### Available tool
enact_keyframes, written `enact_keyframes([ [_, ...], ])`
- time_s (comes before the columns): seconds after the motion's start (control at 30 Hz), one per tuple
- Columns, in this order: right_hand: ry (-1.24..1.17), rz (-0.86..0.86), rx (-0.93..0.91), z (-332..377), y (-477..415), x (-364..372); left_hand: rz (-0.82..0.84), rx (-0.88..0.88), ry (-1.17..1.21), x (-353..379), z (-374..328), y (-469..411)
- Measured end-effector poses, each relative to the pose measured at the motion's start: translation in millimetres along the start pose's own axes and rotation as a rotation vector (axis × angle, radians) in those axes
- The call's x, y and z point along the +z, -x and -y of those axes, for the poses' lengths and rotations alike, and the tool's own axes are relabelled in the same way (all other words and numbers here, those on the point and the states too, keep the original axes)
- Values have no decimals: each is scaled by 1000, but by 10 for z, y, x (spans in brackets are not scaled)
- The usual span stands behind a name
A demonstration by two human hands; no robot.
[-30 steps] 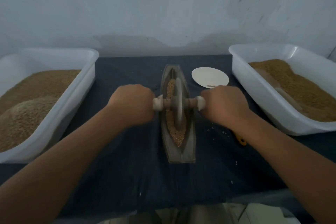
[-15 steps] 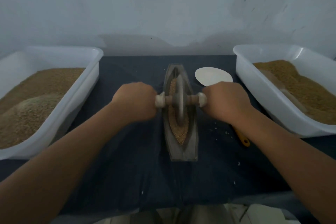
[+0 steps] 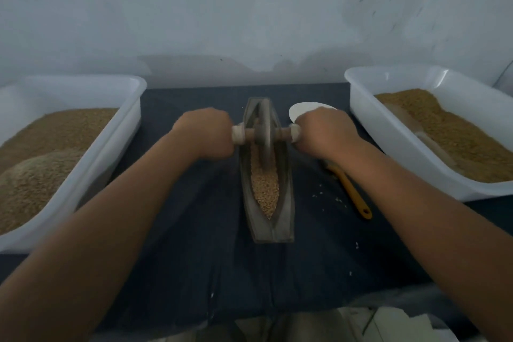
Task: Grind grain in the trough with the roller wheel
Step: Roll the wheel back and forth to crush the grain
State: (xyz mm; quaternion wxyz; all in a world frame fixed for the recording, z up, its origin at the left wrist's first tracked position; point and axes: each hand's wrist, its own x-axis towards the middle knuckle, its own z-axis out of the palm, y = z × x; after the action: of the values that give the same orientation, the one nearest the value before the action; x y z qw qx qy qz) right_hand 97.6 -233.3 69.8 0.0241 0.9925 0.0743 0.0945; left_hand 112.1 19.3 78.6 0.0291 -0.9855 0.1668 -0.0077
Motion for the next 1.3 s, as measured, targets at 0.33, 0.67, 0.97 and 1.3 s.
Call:
enact_keyframes([
  [0.33, 0, 22, -71, -4, 222, 24, 87, 69, -5, 72, 67, 97],
  [0.67, 113, 35, -133, 37, 507, -54, -28, 26, 32, 309, 72, 513],
  [0.97, 28, -41, 36, 64, -64, -22, -98, -36, -54, 87, 70, -120],
  [1.3, -35, 154, -118, -107, 632, -3, -60, 91, -42, 224, -33, 677],
])
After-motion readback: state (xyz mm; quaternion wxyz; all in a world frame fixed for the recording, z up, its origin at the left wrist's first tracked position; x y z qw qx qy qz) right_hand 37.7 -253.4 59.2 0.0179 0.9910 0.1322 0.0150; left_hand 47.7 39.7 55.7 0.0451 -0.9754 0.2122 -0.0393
